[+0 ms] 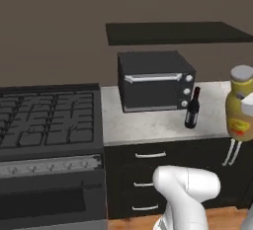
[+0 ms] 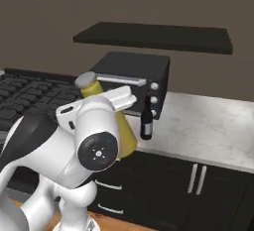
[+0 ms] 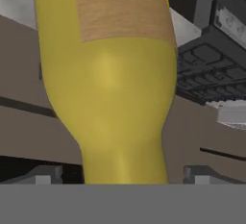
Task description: There is a wine glass and glass cup on the dining counter. Place the wine bottle next to the wine glass and the juice bottle next to the glass cup.
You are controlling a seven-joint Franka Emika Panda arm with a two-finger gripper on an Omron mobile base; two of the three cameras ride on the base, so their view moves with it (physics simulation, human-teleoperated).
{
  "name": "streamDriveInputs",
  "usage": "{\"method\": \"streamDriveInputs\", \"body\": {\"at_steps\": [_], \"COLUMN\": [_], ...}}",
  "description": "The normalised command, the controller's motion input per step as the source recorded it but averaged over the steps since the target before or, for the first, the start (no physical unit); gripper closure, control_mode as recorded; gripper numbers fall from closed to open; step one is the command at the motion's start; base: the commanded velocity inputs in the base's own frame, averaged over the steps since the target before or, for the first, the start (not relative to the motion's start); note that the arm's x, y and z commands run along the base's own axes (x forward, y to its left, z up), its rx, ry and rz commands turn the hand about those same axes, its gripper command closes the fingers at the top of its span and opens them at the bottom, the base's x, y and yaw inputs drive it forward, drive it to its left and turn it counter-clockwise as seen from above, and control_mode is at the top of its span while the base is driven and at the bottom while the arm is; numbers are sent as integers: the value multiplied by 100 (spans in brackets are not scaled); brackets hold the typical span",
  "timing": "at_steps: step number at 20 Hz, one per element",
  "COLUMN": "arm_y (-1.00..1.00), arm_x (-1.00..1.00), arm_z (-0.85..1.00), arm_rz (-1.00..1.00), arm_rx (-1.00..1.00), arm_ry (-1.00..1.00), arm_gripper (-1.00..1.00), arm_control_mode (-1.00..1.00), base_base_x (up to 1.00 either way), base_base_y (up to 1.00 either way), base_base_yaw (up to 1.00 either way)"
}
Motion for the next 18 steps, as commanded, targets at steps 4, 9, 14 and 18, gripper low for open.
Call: {"method": "streamDriveInputs", "body": {"at_steps": [4,9,14,18], "arm_y": [0,0,0,0], "arm_x": [0,0,0,0], "arm_z": [0,0,0,0], "arm_rz": [0,0,0,0], "arm_rx": [0,0,0,0], "arm_ry": [0,0,0,0], "arm_gripper": [100,100,100,100], "arm_control_mode": [100,100,100,100], "base_base_x": [0,0,0,0], "base_base_y": [72,63,63,56], "base_base_yaw": [74,83,82,82]}}
